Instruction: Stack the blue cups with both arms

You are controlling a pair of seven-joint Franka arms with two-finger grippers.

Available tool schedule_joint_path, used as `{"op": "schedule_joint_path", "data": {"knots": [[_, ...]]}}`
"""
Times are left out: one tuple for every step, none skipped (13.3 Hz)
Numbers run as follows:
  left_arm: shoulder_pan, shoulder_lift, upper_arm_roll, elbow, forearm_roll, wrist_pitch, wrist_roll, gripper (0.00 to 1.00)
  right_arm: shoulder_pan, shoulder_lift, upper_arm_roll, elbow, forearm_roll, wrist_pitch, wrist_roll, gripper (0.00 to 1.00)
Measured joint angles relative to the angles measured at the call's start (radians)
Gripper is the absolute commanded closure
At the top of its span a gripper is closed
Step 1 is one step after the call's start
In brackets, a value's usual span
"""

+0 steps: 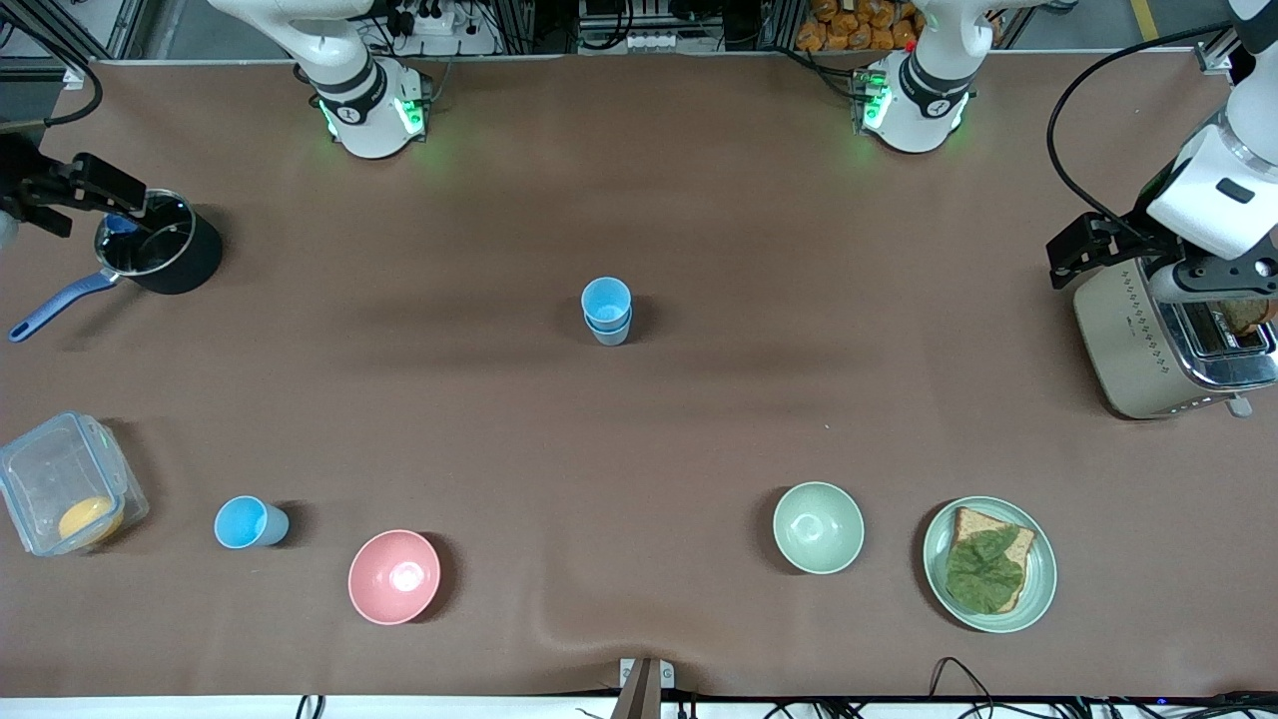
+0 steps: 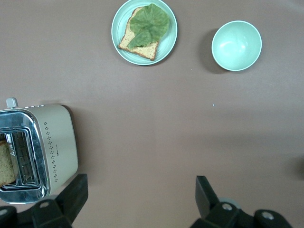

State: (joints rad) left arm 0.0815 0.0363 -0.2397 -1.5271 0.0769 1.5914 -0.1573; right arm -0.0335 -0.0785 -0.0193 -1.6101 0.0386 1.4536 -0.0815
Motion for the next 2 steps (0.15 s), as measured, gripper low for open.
{"op": "schedule_joint_path", "data": {"knots": [[0.001,0.0,0.0,0.002,0.0,-0.005,0.0,0.0,0.0,0.0,0.0,0.0,0.0,-0.002,0.0,0.0],[0.003,-0.001,0.002,0.003,0.0,-0.017,0.0,0.0,-0.001,0.001,0.0,0.0,0.0,-0.002,0.0,0.0]]}}
